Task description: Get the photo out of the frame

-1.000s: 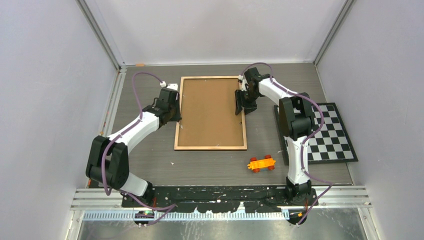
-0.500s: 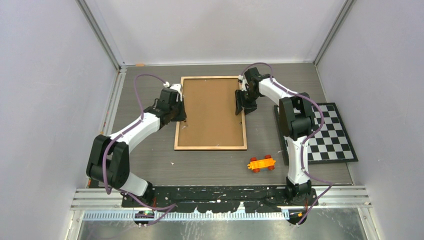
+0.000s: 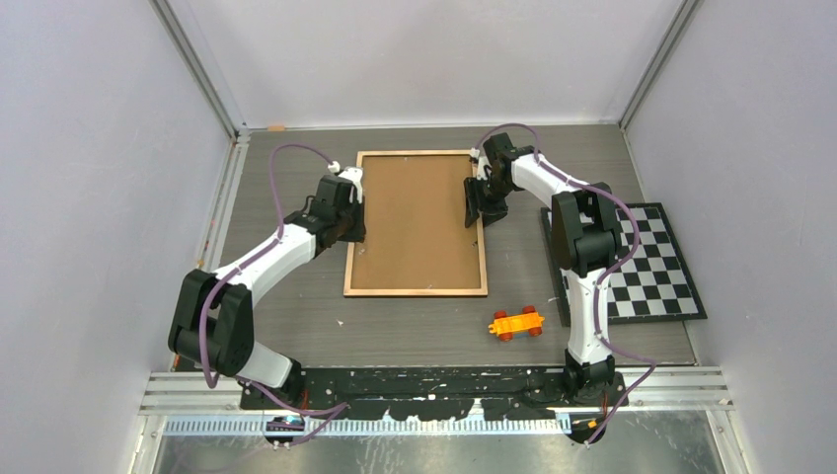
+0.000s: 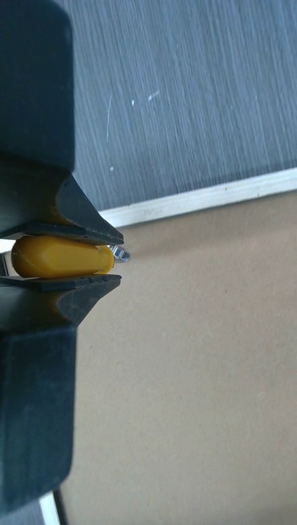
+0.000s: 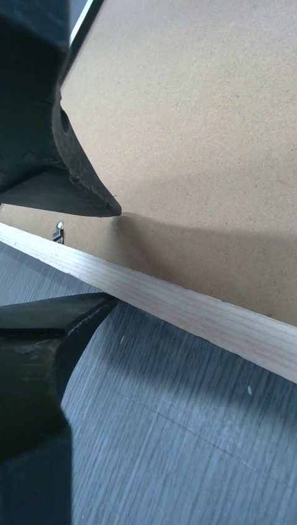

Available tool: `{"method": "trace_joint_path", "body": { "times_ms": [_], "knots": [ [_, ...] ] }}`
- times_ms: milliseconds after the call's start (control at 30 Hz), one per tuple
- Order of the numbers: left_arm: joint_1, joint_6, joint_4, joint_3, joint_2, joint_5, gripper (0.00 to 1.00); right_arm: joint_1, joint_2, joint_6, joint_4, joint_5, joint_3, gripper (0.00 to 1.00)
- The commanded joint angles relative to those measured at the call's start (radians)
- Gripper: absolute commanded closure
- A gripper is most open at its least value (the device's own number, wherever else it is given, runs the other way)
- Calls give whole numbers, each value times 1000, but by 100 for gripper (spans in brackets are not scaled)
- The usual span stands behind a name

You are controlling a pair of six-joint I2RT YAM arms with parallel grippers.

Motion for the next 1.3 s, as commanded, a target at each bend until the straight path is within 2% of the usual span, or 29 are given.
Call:
{"method": "trace_joint_path", "body": {
  "times_ms": [0, 300, 633, 1267],
  "knots": [
    [0, 94, 29, 2, -39, -105, 100, 8, 23, -9, 3, -31, 7, 47],
    [2, 74, 60, -18, -18, -78, 100, 8, 20, -8, 4, -31, 4, 47],
    [4, 75, 32, 5, -108, -37, 100, 9, 17, -10, 4, -32, -3, 47],
    [4, 43, 29, -41, -52, -125, 100, 8, 22, -10, 3, -37, 0, 47]
  ]
}}
